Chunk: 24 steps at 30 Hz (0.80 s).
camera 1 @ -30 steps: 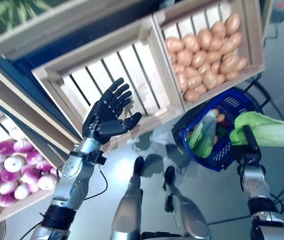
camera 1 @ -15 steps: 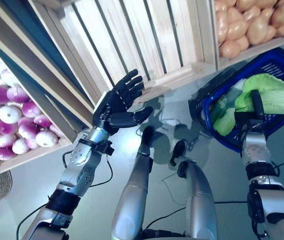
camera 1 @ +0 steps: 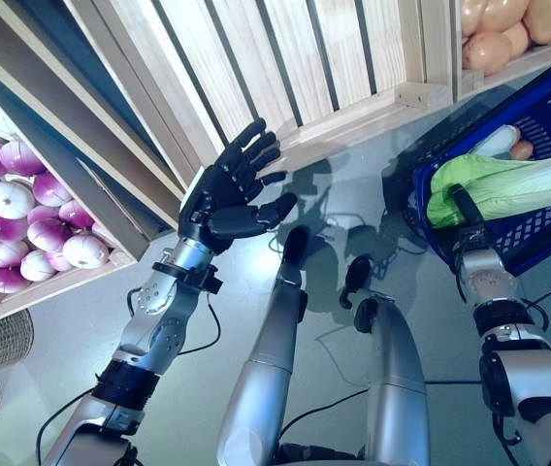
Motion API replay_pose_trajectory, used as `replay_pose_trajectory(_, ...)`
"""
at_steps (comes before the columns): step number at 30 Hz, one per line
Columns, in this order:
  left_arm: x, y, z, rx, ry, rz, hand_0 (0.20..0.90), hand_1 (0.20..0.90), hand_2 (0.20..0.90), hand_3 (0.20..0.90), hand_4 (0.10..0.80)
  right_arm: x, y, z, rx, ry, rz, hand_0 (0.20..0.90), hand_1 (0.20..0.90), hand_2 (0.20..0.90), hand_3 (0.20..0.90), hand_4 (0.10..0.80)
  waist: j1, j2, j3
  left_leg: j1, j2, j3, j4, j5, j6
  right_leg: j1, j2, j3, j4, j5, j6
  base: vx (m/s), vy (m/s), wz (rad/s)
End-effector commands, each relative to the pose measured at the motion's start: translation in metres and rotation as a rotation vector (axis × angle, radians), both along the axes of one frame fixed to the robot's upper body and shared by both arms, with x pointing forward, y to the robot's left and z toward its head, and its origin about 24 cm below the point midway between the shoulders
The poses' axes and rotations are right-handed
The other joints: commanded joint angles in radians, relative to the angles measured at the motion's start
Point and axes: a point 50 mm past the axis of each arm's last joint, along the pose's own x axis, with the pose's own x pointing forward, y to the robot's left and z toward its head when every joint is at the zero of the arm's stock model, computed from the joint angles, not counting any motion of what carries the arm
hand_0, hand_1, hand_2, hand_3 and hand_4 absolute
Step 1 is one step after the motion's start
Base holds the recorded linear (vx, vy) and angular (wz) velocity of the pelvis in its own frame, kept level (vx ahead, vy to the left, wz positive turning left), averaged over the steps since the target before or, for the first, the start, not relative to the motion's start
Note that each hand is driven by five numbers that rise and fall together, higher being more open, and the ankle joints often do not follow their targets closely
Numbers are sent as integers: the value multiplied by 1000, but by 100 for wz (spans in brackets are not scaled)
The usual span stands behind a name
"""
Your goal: Put vegetables into the basket
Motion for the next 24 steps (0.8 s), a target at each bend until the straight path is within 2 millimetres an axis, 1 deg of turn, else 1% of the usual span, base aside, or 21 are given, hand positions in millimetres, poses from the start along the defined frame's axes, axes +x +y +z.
replay_pose_trajectory(1,-16,-9,47,-134,-268,-44,900,900,900,900,800,-9,-33,12,-76,16,-85,900,900,900,900,800,-5,68,-4,-32,-42,14,-3,11,64,45,15,-18,-97,162,5,0,0,0)
replay_pose_trajectory(3,-17,-7,46,-134,-264,-31,900,900,900,900,800,-12,-38,11,-80,32,-114,900,900,900,900,800,-5,68,-4,-32,-42,15,-3,11,63,49,19,-19,-104,166,6,0,0,0)
replay_pose_trajectory(7,-21,-2,41,-126,-264,-20,900,900,900,900,800,-20,-49,7,-60,82,-264,900,900,900,900,800,-2,62,-4,-12,-38,16,-10,4,61,76,30,-23,-128,170,6,8,4,0)
replay_pose_trajectory(9,-22,0,36,-129,-246,-5,900,900,900,900,800,-24,-49,2,-31,121,-315,900,900,900,900,800,-2,56,-4,8,-38,17,-7,-5,61,105,38,-23,-143,171,6,38,12,1)
replay_pose_trajectory(11,-23,-1,36,-119,-253,-5,900,900,900,900,800,-26,-49,-3,20,153,-351,900,900,900,900,800,-2,50,-4,34,-37,15,-18,-5,61,133,43,-21,-164,173,6,0,0,0)
replay_pose_trajectory(13,-25,1,37,-102,-256,-10,900,900,900,900,800,-32,-51,-11,58,183,-381,900,900,900,900,800,1,47,-4,100,-34,7,-48,-6,61,195,48,-16,-203,175,7,0,0,0)
replay_pose_trajectory(14,-25,2,37,-100,-255,-12,900,900,900,900,800,-32,-50,-13,65,188,-383,900,900,900,900,800,1,47,-4,113,-34,6,-55,-5,60,208,49,-16,-213,176,8,0,0,0)
replay_pose_trajectory(17,-22,3,37,-105,-230,-8,900,900,900,900,800,-31,-43,-19,114,242,-410,900,900,900,900,800,8,37,-4,217,-31,6,-121,4,54,314,48,-23,-295,181,11,10,0,0)
replay_pose_trajectory(21,-20,2,32,-100,-195,-19,900,900,900,900,800,-36,-41,-28,145,296,-450,900,900,900,900,800,15,27,-9,320,-36,-4,-184,14,48,429,49,-34,-375,184,8,13,31,-7)
replay_pose_trajectory(24,-19,2,15,-107,-121,-30,900,900,900,900,800,-45,-33,-45,130,318,-456,900,900,900,900,800,20,13,-61,410,-40,-7,-258,21,49,521,43,-54,-432,178,6,48,61,-4)
